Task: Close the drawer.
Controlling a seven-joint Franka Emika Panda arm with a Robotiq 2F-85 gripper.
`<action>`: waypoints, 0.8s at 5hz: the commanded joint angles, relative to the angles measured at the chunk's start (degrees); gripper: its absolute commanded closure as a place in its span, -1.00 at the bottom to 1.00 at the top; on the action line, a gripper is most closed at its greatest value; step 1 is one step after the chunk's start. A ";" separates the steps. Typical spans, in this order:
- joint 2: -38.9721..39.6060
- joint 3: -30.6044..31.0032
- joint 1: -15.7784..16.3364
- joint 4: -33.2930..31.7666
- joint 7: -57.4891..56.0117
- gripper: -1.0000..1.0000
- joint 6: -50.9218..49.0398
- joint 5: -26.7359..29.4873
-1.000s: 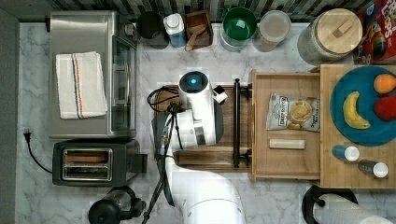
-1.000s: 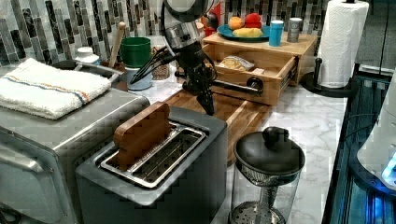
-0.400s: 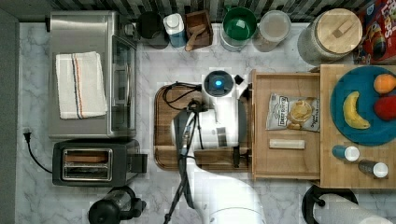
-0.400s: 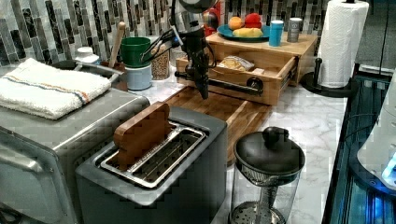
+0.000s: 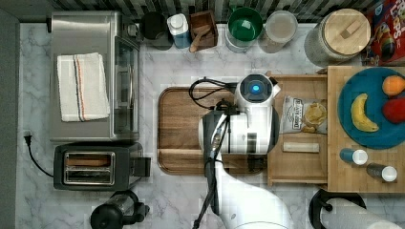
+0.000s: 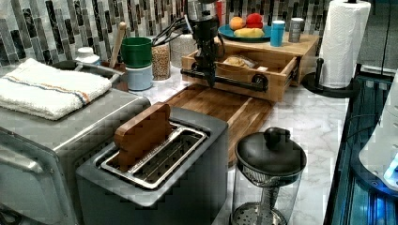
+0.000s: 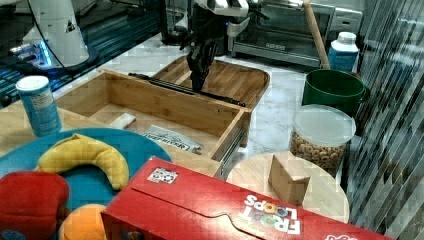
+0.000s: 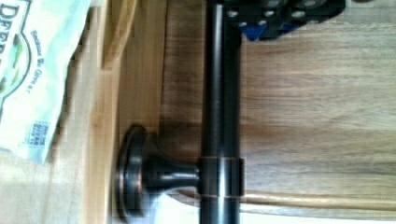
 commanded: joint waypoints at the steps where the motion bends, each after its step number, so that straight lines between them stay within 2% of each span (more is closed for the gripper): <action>1: -0.68 -3.78 -6.35 2.75 -11.11 1.00 1.76 -3.27; 4: 3.02 -9.47 -13.45 8.37 -24.92 1.00 2.61 -0.57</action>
